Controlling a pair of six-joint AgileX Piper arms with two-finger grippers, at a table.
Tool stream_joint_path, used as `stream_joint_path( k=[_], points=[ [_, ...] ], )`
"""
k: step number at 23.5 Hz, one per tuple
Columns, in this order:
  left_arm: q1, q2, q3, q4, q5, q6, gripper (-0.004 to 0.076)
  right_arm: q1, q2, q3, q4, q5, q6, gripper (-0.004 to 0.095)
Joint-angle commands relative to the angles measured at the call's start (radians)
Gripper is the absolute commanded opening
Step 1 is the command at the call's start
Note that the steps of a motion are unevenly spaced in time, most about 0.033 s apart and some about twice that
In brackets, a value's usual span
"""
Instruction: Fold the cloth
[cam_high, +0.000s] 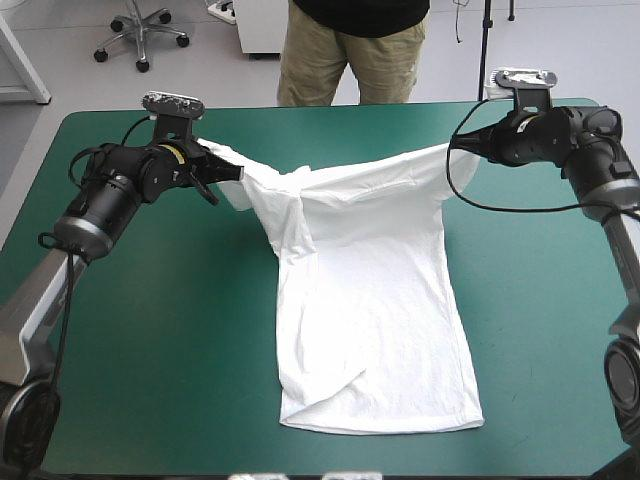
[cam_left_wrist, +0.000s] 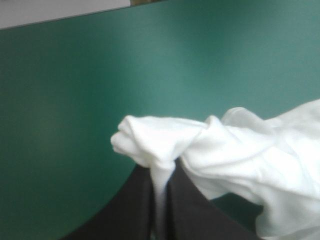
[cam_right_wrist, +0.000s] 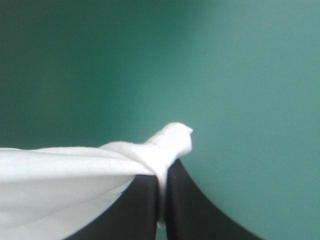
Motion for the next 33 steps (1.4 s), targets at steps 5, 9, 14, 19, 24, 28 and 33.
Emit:
stream_joint_path(
  k=[5,9,14,19,24,28,33],
  points=[
    [0.07,0.113,-0.026,0.012,-0.088,-0.044,-0.0009,-0.059,0.079,-0.027,0.014,-0.122,-0.006,-0.0017],
    [0.07,0.153,-0.026,0.012,-0.101,-0.044,-0.0009,-0.059,0.106,-0.027,0.025,-0.108,-0.006,-0.0014],
    [0.07,0.182,-0.026,0.008,-0.084,-0.049,0.0027,-0.059,0.115,-0.027,0.011,-0.093,-0.012,0.0129],
    [0.07,0.167,-0.064,0.034,0.106,0.031,0.0456,-0.059,0.105,-0.036,0.023,0.014,-0.012,0.0594],
    [0.079,-0.006,-0.086,0.103,0.139,0.014,0.044,-0.059,-0.02,-0.037,0.023,0.132,-0.036,0.0525],
    [0.079,-0.243,-0.078,0.087,0.255,0.065,0.0437,-0.059,-0.195,-0.035,0.017,0.243,-0.05,0.0482],
    [-0.037,-0.485,-0.003,0.094,0.3,0.083,0.0436,-0.059,-0.422,0.056,0.026,0.312,-0.023,0.0482]
  ],
)
